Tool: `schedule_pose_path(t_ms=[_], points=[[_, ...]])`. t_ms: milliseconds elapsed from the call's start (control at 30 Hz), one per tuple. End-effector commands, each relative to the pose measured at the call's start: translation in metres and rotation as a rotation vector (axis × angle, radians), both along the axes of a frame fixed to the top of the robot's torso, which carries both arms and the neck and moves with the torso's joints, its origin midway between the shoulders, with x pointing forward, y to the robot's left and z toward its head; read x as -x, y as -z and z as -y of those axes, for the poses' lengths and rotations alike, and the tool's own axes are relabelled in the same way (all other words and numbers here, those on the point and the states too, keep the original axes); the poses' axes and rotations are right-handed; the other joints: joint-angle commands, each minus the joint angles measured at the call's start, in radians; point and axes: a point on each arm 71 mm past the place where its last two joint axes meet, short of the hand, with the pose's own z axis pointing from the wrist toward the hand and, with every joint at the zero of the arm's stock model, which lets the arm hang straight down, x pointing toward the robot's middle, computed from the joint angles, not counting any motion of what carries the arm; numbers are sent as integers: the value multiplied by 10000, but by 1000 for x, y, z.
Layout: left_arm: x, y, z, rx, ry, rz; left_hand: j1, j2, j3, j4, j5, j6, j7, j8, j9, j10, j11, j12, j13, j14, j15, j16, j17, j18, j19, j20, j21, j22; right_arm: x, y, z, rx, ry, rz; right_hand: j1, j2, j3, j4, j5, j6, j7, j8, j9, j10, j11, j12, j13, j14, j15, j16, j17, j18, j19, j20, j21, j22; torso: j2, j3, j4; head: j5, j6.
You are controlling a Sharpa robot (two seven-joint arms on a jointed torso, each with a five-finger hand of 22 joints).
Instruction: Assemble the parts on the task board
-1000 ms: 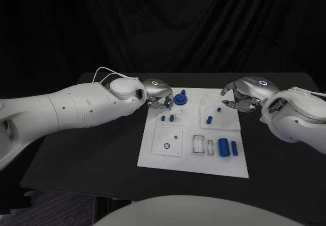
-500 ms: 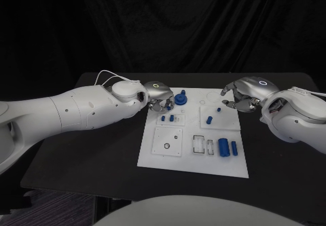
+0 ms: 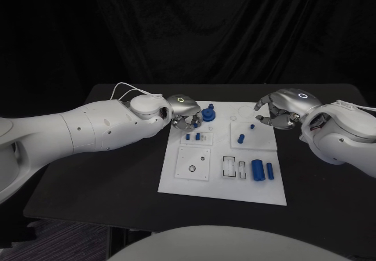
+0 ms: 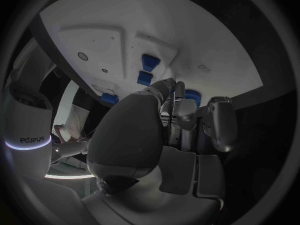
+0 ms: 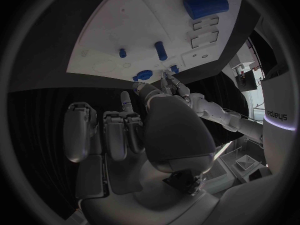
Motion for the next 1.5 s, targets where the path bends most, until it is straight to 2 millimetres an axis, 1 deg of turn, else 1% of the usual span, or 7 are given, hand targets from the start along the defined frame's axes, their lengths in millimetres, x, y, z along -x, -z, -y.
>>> schedule_pose_path(t_ms=[33,400,800,1167,1333,1367,1500], points=[[1,0,2,78,65,52,-38,38,15,-30,48,-20,63,-33,2,95,2,-49,2,-3,31,-50,-31,-176,-14,55,-1,1760,0,1,0,56,133,-36,-58,-74,50,-15,-28,79,6,-35,-9,1077,21,27,2633,934,38,-31,2317,74,235,30,-19,2009,3,-2,-4,13,0],[0,3,3,-102,0,-134,-19,1,27,-85,38,-191,49,-159,-46,101,31,-160,-37,-46,92,-95,-108,-167,-47,77,-63,1744,0,2,-1,87,119,-75,-54,-71,71,-19,-48,93,6,-36,-19,1077,23,27,2633,929,39,-40,2300,75,231,31,-27,2007,-1,2,4,14,0],[-1,7,2,-252,-90,-298,-134,-227,170,-43,-424,-2092,-570,-320,-670,-281,255,-755,-221,-222,267,-224,-351,-133,-160,213,-265,1697,0,2,-1,108,125,-109,-49,-74,81,-25,-53,99,5,-37,-23,1077,20,27,2633,931,39,-37,2306,77,228,31,-34,2005,-4,2,-3,14,0],[-3,5,-3,-118,-262,-69,-228,-317,130,45,-705,-2674,-793,-317,-941,-505,385,-915,-202,-280,393,-251,-421,-127,-187,303,-320,1686,0,3,0,127,138,-141,-38,-71,118,-40,-60,204,-20,3,-24,1077,-7,27,2633,928,22,-42,2298,77,228,23,-34,2006,2,1,5,36,0],[-4,1,-11,4,-321,739,-311,-445,-13,137,-887,-3411,-1056,-303,-1264,-1138,549,-1221,-243,-317,515,-284,-500,-120,-204,402,-377,1673,1,2,1,73,150,-84,-42,-100,117,-49,-69,219,-23,4,-30,1077,-12,27,2633,904,18,-83,2223,106,177,20,-154,1967,2,-1,4,58,0],[-4,0,-14,53,-355,944,-334,-516,-206,190,-1069,-3697,-1334,-297,-1407,-1742,606,-1442,-272,-447,509,-428,-736,-84,-282,419,-534,1629,1,2,2,60,161,-71,-33,-124,124,-64,-75,208,-25,-9,-41,1077,-25,27,2633,895,11,-98,2197,115,160,17,-189,1956,2,0,4,64,0],[-4,-4,-27,262,-538,1513,-209,-484,-574,276,-1139,-3789,-1398,-266,-1604,-2378,639,-1385,-170,-596,529,-624,-1022,-41,-409,430,-808,1561,2,2,5,46,207,-62,-27,-154,130,-79,-103,205,-29,-19,-54,1077,-32,27,2633,889,3,-108,2181,123,145,11,-223,1946,2,0,4,80,0]])
